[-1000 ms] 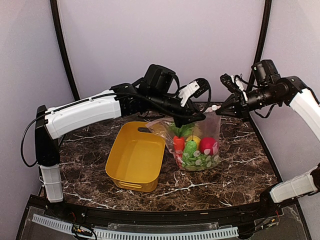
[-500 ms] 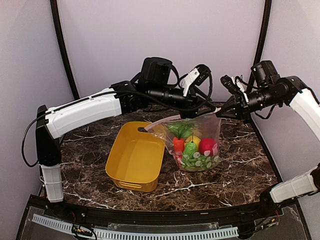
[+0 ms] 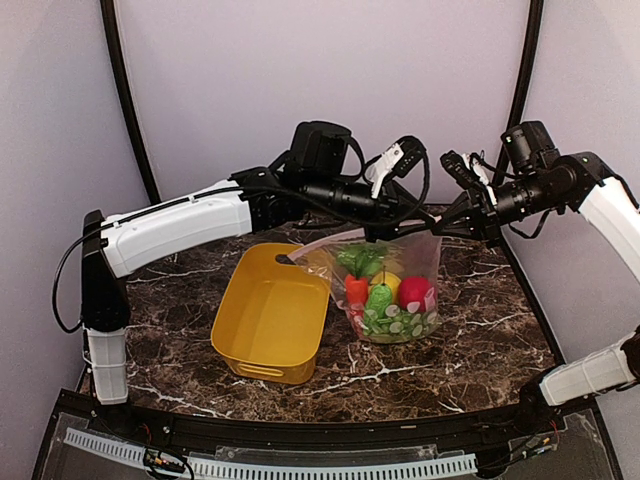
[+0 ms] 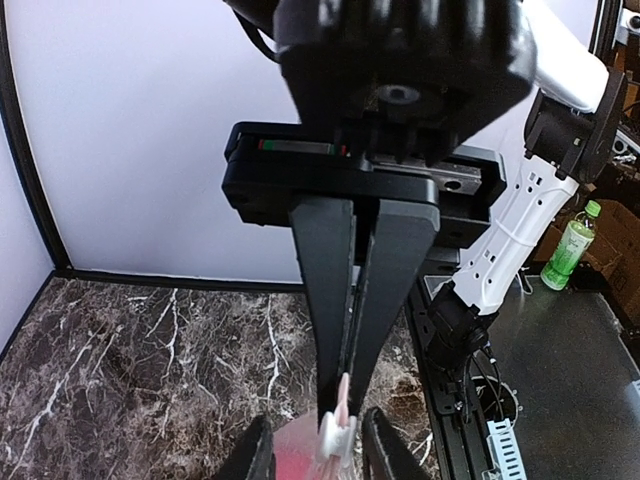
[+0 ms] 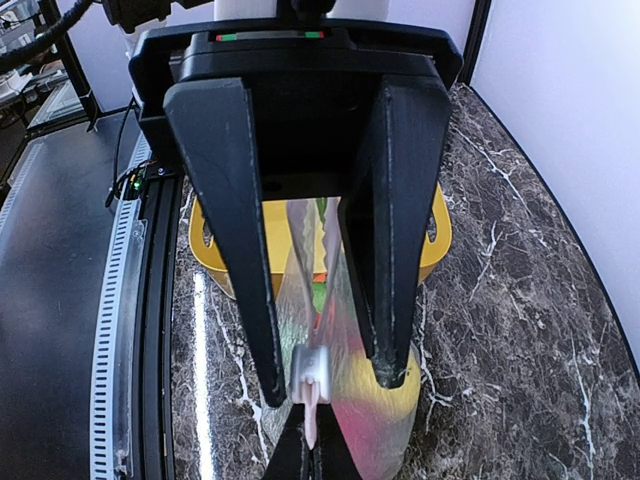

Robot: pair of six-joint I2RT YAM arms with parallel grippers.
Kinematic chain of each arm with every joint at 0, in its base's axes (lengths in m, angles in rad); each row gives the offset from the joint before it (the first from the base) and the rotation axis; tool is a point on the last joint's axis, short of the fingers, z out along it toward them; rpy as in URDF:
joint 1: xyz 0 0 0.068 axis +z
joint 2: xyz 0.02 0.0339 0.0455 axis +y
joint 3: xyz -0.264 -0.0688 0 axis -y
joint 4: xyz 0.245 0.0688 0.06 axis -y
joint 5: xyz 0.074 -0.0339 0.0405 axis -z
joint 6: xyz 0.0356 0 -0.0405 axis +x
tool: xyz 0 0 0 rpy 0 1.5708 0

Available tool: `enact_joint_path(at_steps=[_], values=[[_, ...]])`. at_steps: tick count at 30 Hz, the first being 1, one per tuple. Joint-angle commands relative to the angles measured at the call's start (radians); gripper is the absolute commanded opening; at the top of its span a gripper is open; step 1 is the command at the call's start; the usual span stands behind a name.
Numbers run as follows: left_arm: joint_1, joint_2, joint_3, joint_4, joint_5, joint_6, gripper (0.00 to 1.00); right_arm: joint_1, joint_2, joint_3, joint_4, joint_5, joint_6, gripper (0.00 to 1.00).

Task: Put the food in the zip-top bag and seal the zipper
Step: Hold the zipper from the zipper food storage bag, then unzip the zipper of the food storage bag.

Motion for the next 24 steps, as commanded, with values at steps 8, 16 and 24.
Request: enact_joint_path(at_steps=[8, 16, 24], values=[[0.003, 0.005, 0.037, -0.023, 0.028, 0.001, 0.06, 0.007, -0.007, 0.026, 0.01, -0.026, -0.009, 0.0], [0.009, -0.026, 0.009, -0.107, -0.012, 0.044, 0.01, -0.155, 0.01, 0.08, 0.0, -0.107, -0.055, 0.0], [0.056, -0.158, -0.226, -0.043, -0.065, 0.032, 0.01, -0.384, 0.039, 0.081, -0.029, -0.219, -0.133, 0.0]])
